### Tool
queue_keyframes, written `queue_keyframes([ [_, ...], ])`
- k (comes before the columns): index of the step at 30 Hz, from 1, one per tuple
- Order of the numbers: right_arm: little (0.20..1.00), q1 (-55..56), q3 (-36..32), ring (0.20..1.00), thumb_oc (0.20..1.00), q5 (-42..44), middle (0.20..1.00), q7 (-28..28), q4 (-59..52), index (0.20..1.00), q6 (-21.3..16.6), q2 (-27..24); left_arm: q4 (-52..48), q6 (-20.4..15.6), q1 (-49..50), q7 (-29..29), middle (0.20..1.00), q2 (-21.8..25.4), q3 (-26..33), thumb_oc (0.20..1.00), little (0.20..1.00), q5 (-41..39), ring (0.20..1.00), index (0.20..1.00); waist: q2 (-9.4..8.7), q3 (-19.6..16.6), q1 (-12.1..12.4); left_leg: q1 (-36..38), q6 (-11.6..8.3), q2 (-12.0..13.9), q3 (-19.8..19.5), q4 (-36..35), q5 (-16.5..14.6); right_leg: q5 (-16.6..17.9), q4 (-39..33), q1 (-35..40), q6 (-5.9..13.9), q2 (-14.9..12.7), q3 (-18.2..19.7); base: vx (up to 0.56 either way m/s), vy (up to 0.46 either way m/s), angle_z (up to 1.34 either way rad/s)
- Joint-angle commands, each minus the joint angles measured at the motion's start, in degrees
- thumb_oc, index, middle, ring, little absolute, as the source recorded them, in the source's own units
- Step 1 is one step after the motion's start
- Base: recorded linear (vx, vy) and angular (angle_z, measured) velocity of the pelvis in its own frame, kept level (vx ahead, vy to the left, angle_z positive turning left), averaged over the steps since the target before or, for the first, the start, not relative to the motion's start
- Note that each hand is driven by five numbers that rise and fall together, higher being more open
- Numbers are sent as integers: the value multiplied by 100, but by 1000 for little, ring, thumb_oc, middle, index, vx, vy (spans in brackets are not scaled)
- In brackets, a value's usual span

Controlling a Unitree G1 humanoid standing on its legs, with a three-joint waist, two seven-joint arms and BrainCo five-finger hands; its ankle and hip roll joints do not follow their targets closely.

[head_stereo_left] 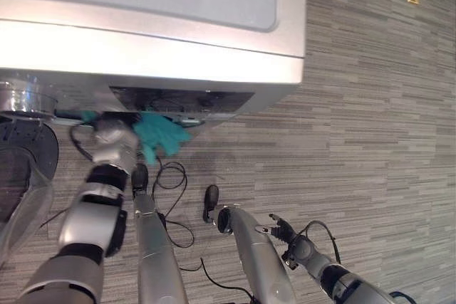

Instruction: Grab the laundry basket,head to the washer,open it,put in the laundry and shut it.

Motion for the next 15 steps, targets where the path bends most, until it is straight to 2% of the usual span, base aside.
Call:
queue_keyframes([
  [1, 1000, 651, 125, 1000, 1000, -30, 1000, 18, -120, 1000, -51, 84, -269, -551, 22, 447, 200, -8, 101, 200, 200, 491, 200, 200, 18, -115, 165, -249, 158, -2, -258, -1, 52, -173, -457, 579, 422, -535, 8, 26, -7, 6],
  [4, 1000, 564, 159, 1000, 1000, 2, 1000, -38, -137, 1000, -56, 77, -480, -671, 34, 528, 200, 24, 272, 200, 200, 291, 200, 200, -25, 5, 237, -250, 160, -46, -256, -59, 53, -133, -569, 626, 414, -534, -25, 25, -20, 10],
  [7, 1000, 507, 215, 1000, 1000, 15, 1000, -69, -166, 1000, -44, 79, -462, -695, -242, 454, 200, -37, 168, 200, 200, 111, 200, 200, -37, 51, 223, -335, 167, -79, -286, -41, 50, -124, -576, 591, 417, -548, -52, 15, -18, 5],
  [11, 1000, 450, 259, 1000, 1000, 74, 1000, -129, -199, 1000, -22, 58, -342, -731, -797, 271, 200, -259, -54, 200, 200, -373, 200, 200, -44, 88, 154, -507, 178, -169, -326, 20, 24, -147, -527, 490, 410, -576, -98, 8, -9, 11],
  [13, 1000, 410, 258, 1000, 1000, 173, 1000, -211, -277, 1000, -17, -47, -93, -743, -1671, 9, 200, -521, -362, 200, 200, -927, 200, 200, -58, 102, -19, -733, 199, -253, -349, 67, 6, -173, -442, 310, 406, -621, -112, 11, 11, 22],
  [15, 1000, 395, 240, 1000, 1000, 174, 1000, -210, -279, 1000, -15, -46, -46, -751, -1721, -21, 200, -517, -379, 200, 200, -957, 200, 200, -56, 104, -18, -763, 200, -263, -358, 78, 6, -180, -426, 284, 409, -630, -119, 13, 10, 15],
])
